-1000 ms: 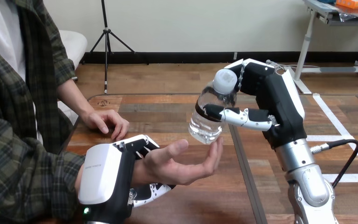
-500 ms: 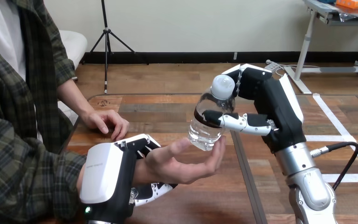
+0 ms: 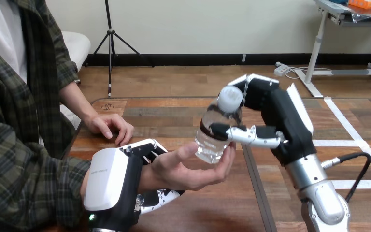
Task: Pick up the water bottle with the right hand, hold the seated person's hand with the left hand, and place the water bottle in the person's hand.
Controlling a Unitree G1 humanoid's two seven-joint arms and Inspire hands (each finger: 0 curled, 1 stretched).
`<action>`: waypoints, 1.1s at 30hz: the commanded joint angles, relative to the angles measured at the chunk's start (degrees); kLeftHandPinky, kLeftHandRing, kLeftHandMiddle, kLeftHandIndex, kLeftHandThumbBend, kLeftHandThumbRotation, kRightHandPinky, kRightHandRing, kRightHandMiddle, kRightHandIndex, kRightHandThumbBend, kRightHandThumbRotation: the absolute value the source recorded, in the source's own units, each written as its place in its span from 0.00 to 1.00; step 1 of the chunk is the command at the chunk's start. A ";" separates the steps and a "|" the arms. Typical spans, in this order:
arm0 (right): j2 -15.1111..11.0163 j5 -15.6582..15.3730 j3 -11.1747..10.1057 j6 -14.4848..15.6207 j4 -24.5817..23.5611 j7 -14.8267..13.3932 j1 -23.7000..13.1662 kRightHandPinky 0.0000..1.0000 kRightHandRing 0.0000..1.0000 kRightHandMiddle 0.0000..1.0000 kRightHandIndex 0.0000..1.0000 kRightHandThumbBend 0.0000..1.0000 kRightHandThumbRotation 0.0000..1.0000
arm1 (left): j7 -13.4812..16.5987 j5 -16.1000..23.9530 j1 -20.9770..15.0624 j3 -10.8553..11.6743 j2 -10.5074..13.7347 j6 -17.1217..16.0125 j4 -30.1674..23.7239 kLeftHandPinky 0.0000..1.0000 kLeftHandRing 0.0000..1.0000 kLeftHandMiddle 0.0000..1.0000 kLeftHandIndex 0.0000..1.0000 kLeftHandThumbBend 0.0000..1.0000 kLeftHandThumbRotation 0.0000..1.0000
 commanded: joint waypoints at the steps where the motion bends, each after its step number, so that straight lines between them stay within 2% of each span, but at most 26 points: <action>1: 0.08 -0.23 0.07 -1.11 -4.29 -0.69 -1.31 0.38 0.41 0.46 0.48 0.72 0.00 | 0.30 -0.02 -3.29 -1.20 -1.26 -0.99 -2.14 0.25 0.31 0.37 0.41 0.82 0.00; 19: 0.52 2.25 1.16 -0.13 -7.06 2.17 1.13 0.34 0.37 0.45 0.47 0.73 0.00 | 0.72 0.38 -4.14 -1.29 -1.70 -1.09 -2.49 0.24 0.31 0.37 0.41 0.81 0.00; 29: 0.39 2.10 1.48 0.14 -8.71 2.39 2.25 0.34 0.37 0.44 0.46 0.73 0.00 | 0.79 0.00 -4.83 -1.46 -2.40 -1.27 -2.41 0.24 0.30 0.37 0.40 0.81 0.00; 33: 0.51 3.12 1.69 0.86 -9.76 3.19 2.91 0.34 0.37 0.44 0.46 0.73 0.00 | 0.49 -0.03 -5.05 -1.59 -2.78 -0.89 -2.63 0.24 0.30 0.37 0.40 0.81 0.00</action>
